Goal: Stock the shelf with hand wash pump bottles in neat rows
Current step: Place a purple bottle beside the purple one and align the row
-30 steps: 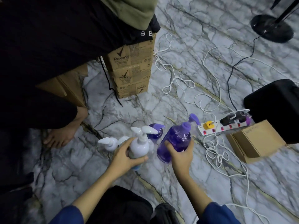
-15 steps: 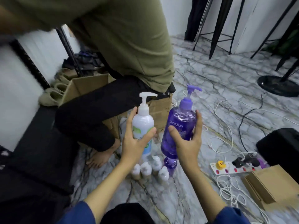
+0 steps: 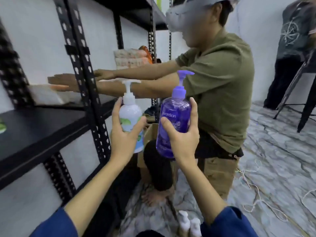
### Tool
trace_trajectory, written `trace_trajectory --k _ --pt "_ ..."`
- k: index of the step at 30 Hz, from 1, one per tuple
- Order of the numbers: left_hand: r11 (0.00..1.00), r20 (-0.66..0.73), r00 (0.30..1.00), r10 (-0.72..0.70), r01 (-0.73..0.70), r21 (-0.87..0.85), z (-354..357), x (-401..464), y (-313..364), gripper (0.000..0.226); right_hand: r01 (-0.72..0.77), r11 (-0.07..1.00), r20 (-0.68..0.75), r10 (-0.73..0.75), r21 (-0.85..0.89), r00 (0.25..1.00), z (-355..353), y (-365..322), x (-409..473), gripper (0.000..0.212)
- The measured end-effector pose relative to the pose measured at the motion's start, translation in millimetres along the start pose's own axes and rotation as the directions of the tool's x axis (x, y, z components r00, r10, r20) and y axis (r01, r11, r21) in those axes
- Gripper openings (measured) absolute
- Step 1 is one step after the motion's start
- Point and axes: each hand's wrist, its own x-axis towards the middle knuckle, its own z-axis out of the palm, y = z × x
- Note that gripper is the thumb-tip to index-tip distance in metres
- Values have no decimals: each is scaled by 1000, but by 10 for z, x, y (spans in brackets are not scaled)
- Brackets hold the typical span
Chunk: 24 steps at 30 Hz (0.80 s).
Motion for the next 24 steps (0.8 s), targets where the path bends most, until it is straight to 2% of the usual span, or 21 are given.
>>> trace_trajectory --k 6,13,18,24 --pt "980 -217 972 89 -46 195 -784 230 501 72 35 990 206 -64 140 976 718 -495 -48 82" --pt "919 -382 906 182 -19 393 -1666 107 953 73 -27 947 460 -131 320 879 1518 -914 -437 82" --pt "849 -496 835 241 66 524 -2249 -126 1248 72 -90 915 568 -165 393 807 1954 -1229 -841 81" --pt "751 -642 707 296 243 613 -2801 -446 1561 72 -150 873 669 -234 464 705 2338 -1516 -1368 80"
